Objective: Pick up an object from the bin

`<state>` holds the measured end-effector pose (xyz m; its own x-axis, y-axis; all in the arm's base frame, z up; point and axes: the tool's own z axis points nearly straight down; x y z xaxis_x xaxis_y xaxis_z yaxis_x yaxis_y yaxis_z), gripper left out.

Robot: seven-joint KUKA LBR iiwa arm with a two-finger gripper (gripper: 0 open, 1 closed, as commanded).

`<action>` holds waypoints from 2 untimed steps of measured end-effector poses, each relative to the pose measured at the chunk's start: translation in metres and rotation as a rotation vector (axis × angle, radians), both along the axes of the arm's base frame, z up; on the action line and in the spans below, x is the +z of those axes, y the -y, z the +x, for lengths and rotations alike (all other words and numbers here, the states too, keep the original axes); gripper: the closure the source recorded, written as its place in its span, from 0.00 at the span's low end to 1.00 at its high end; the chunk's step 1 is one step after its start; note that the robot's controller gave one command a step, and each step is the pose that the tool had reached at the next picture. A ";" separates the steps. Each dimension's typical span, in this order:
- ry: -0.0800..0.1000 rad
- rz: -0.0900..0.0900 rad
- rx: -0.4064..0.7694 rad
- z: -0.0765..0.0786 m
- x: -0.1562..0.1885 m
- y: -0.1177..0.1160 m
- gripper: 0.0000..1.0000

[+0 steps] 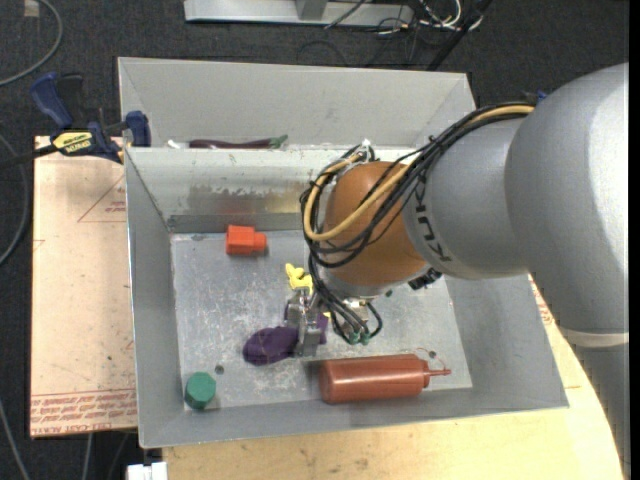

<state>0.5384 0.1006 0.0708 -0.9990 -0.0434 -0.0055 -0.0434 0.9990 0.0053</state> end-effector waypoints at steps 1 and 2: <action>0.000 0.000 0.000 0.000 0.000 0.000 1.00; -0.006 -0.001 0.000 -0.002 0.005 0.000 1.00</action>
Offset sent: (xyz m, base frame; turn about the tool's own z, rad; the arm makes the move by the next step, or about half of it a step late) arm -0.0001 0.0000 0.0715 0.0000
